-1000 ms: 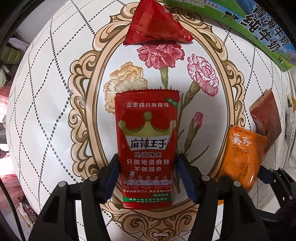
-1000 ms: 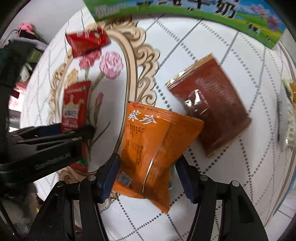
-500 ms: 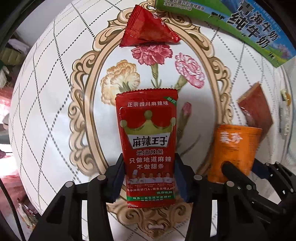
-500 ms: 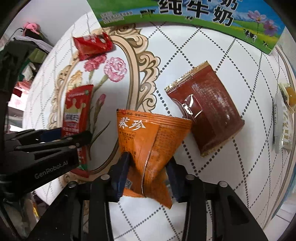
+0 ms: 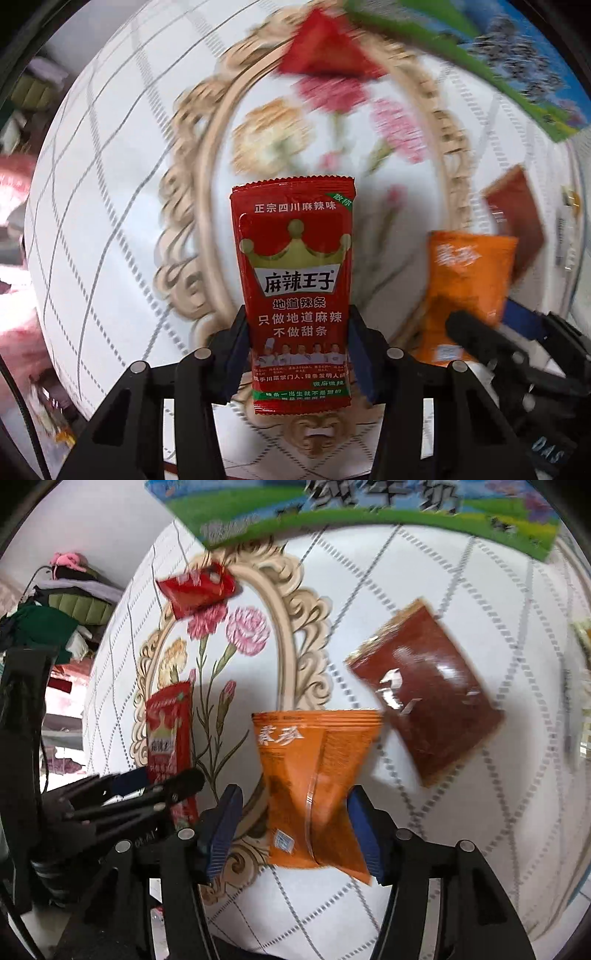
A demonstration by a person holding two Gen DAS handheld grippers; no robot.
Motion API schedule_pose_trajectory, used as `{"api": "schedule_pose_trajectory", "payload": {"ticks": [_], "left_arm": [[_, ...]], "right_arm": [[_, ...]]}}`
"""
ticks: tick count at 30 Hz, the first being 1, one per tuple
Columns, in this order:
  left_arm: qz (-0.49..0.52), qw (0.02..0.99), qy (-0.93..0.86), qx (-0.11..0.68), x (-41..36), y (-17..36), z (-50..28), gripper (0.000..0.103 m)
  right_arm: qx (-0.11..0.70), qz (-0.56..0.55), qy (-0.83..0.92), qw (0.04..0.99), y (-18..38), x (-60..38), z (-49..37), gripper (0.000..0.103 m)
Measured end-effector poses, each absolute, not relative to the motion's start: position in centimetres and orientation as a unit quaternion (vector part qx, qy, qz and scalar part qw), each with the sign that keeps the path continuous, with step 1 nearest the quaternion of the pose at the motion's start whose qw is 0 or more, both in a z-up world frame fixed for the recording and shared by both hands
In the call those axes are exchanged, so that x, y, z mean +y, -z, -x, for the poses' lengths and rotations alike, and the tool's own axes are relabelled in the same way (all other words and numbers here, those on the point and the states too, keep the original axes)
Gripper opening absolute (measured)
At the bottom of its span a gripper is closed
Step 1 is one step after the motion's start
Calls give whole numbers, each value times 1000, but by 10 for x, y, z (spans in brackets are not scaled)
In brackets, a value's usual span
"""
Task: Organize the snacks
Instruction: 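Carry both packets into the box and open both tools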
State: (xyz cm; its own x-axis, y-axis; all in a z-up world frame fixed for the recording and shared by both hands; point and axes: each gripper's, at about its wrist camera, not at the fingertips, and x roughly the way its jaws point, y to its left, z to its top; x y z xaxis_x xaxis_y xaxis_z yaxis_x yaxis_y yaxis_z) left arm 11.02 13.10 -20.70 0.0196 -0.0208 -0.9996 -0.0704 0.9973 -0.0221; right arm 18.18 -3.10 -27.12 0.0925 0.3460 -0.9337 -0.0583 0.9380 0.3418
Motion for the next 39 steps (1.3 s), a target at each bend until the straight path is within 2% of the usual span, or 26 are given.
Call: {"api": "schedule_pose_trajectory", "payload": {"ticks": [3, 6, 10, 13, 21, 27, 33, 36, 39], "left_arm": [[39, 710, -30, 703, 137, 216, -106, 43], [34, 714, -45, 698, 138, 217, -103, 44], [43, 716, -46, 695, 142, 214, -99, 46], [52, 716, -38, 695, 148, 210, -97, 46], [77, 737, 9, 672, 133, 161, -109, 46], [96, 769, 81, 627, 95, 83, -149, 46], [99, 787, 150, 590, 47, 17, -233, 46], [97, 786, 158, 589, 29, 10, -281, 46], [103, 771, 154, 609, 20, 21, -332, 46]], "right_arm": [[675, -80, -125, 722, 294, -15, -185, 70], [669, -16, -119, 733, 305, 5, -187, 71], [655, 24, -132, 744, 308, 15, -184, 61], [647, 8, -141, 749, 300, 8, -179, 56], [614, -69, -154, 771, 246, -39, -171, 56], [567, -107, -158, 802, 170, -101, -188, 56], [514, -117, -140, 838, 92, -170, -249, 56], [501, -102, -122, 851, 68, -195, -287, 56], [509, -99, -112, 848, 69, -207, -332, 56]]}}
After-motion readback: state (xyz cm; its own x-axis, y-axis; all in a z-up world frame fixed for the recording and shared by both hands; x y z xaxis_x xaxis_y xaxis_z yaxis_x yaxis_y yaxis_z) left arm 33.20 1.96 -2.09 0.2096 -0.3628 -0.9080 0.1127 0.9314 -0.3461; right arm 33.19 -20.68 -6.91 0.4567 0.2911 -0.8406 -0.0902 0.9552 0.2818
